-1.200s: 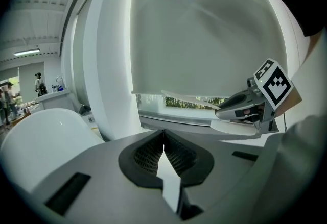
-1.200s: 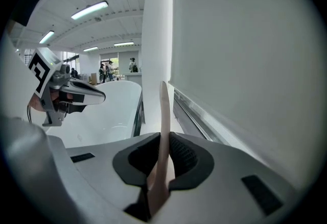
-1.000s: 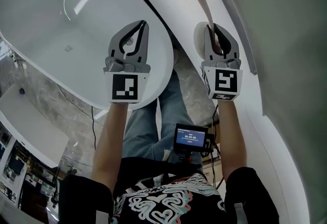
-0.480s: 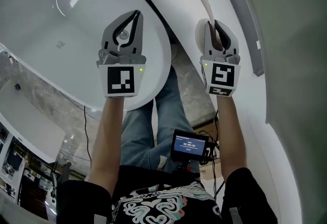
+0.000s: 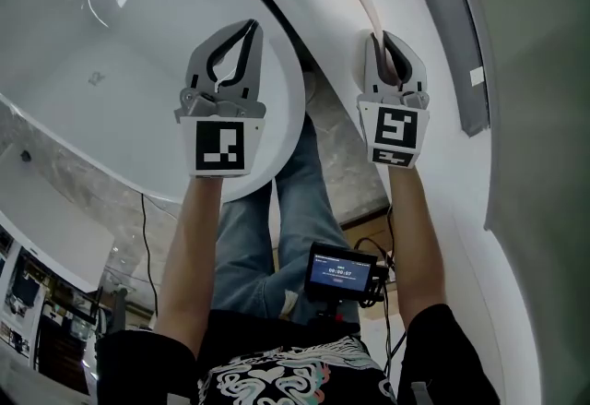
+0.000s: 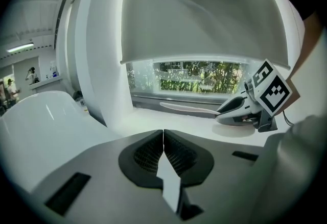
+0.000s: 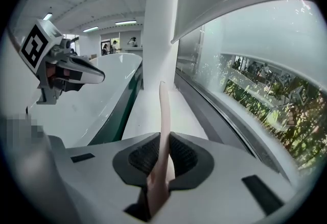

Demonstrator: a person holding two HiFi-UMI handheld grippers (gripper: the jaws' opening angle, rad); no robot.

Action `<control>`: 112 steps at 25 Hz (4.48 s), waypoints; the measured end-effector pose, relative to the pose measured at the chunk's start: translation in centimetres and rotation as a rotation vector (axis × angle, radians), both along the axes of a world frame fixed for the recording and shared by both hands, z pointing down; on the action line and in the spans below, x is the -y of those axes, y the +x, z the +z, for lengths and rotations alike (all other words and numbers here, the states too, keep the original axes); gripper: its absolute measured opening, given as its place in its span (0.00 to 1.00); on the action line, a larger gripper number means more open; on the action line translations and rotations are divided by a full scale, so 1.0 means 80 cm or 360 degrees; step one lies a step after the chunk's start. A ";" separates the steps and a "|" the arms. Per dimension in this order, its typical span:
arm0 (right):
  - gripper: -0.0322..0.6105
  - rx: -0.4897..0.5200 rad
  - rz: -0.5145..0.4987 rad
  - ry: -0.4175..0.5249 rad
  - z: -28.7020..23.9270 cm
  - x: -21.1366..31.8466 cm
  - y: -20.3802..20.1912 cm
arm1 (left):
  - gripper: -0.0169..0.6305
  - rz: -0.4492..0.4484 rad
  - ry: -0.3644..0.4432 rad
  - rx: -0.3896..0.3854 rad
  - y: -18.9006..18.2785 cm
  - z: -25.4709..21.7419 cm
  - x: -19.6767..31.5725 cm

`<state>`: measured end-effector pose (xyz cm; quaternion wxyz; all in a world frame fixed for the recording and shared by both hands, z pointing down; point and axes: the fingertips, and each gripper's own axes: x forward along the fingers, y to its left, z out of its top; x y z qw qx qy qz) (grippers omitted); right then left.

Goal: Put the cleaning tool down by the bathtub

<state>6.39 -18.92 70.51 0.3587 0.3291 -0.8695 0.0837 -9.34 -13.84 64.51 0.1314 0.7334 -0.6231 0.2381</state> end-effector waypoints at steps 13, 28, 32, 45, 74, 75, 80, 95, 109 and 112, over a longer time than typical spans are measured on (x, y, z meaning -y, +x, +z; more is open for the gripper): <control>0.16 -0.0092 -0.0040 -0.0039 0.055 0.005 -0.011 | 0.05 -0.0043 -0.0050 -0.0047 -0.005 0.043 0.000; 0.16 -0.0302 -0.0108 -0.0103 0.104 -0.003 -0.009 | 0.05 -0.0110 -0.0096 -0.0092 -0.011 0.064 -0.004; 0.16 -0.0329 -0.0111 -0.0106 0.108 -0.003 -0.010 | 0.05 -0.0098 -0.0101 -0.0094 -0.009 0.064 -0.003; 0.16 -0.0406 -0.0101 -0.0152 0.110 -0.004 -0.019 | 0.05 -0.0086 -0.0085 -0.0110 -0.015 0.060 -0.005; 0.16 -0.0345 -0.0035 -0.0236 0.081 -0.018 -0.018 | 0.05 -0.0108 -0.0019 -0.0171 -0.028 0.038 -0.005; 0.16 -0.0343 -0.0028 -0.0231 0.078 -0.017 -0.019 | 0.05 -0.0106 -0.0016 -0.0170 -0.029 0.036 -0.005; 0.16 -0.0356 -0.0017 -0.0201 0.064 -0.013 -0.017 | 0.05 -0.0098 0.0001 -0.0166 -0.033 0.021 -0.003; 0.10 -0.0217 0.0021 -0.0125 0.018 -0.027 -0.011 | 0.05 -0.0099 -0.0038 -0.0151 -0.026 -0.005 -0.029; 0.09 -0.0029 0.0021 -0.0070 -0.075 -0.060 -0.014 | 0.05 -0.0038 0.0079 -0.0090 -0.018 -0.088 -0.056; 0.09 -0.0009 0.0029 -0.0082 -0.096 -0.075 -0.014 | 0.05 -0.0025 0.0076 -0.0096 -0.018 -0.112 -0.067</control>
